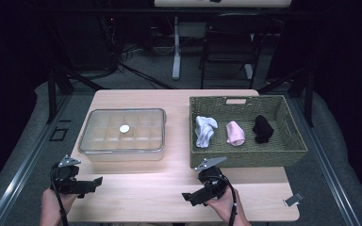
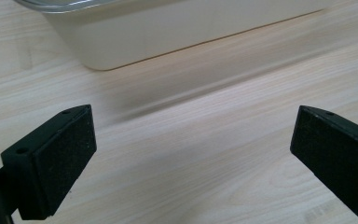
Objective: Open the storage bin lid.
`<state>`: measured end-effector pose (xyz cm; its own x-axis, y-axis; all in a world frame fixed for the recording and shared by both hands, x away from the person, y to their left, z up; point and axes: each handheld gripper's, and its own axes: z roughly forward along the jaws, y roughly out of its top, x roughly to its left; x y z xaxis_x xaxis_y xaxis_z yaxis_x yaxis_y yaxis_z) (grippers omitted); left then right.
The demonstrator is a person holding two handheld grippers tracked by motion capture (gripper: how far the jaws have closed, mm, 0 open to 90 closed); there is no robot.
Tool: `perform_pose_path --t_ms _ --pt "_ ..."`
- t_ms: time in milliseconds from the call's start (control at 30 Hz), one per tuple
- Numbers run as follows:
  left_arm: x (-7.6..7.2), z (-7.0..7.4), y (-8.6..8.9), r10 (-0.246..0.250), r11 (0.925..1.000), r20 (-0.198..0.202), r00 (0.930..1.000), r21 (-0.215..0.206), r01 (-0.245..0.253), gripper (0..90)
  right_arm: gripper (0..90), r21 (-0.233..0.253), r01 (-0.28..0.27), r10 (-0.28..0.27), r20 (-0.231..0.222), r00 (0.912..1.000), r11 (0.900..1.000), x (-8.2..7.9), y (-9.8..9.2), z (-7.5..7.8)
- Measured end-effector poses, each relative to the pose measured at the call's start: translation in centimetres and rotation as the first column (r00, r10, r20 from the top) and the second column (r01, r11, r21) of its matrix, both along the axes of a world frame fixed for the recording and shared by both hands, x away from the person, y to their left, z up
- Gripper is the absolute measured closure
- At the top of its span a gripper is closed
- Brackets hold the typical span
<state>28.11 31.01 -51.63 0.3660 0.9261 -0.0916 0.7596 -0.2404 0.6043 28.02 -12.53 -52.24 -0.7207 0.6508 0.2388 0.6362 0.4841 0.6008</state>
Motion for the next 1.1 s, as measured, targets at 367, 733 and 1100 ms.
perform_pose_path --t_ms 367,733,1100 --pt "0.7 0.6 0.8 0.014 0.9992 0.011 0.9998 -0.036 -0.014 0.1 0.1 0.029 -0.044 0.044 0.001 0.999 0.999 1.0 2.6 0.9" --pt "2.1 1.8 1.5 0.022 0.998 0.029 0.9993 -0.059 -0.02 0.2 0.7 0.064 -0.076 0.074 0.031 0.9967 0.995 2.9 5.3 3.5" --pt "4.3 2.5 2.8 0.05 0.9934 0.032 0.9983 -0.105 -0.046 0.5 2.4 0.092 -0.054 0.048 0.059 0.9971 0.994 6.3 6.2 6.0"
